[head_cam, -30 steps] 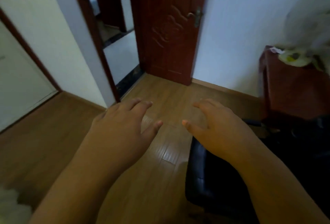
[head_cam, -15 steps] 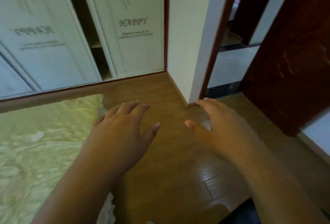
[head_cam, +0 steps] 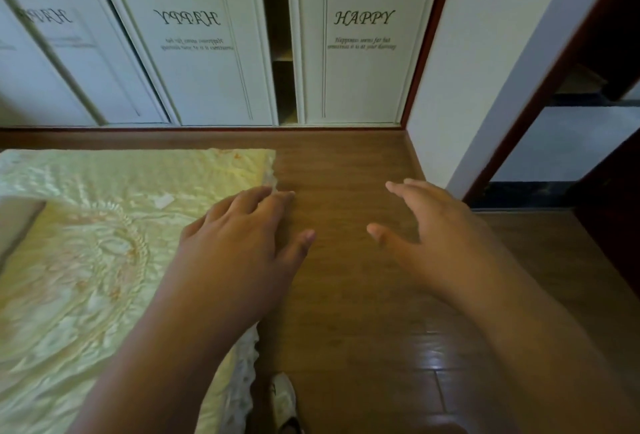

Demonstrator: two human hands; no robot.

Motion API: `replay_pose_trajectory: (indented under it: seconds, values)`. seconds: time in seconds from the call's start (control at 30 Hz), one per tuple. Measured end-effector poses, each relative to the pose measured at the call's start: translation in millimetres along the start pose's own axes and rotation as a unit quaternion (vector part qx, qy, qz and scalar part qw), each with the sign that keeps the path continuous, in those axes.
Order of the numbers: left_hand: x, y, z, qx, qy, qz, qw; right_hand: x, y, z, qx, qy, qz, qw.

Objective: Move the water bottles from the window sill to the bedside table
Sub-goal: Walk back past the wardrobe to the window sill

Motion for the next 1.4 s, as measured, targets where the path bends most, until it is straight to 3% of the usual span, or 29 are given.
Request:
replay_pose_trajectory:
  seconds: [0.77,1.0,1.4]
  values:
    - [216.3,-78.2,119.2,-0.009,0.002,0.006,1.0,225.9,-47.4,81.3,-0.017,0.025,-0.021,0.999]
    - [294.1,-93.7,105.6,0.002,-0.009,0.007,1.0,311.3,-78.6,58.7,-0.011,0.007,0.005,1.0]
    - [438.5,-142.7,48.0,0.0,-0.05,-0.024,0.998,449.9,-187.2,25.1,-0.003,-0.075,0.032,0.997]
Point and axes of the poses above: each hand's wrist, its own x-axis towards the middle knuckle, its own y-axis out of the palm, z = x × y, the point moved 10 cm from there along x, towards the middle knuckle, and after that the axes turned 15 degrees about z, right-handed, at the moved point
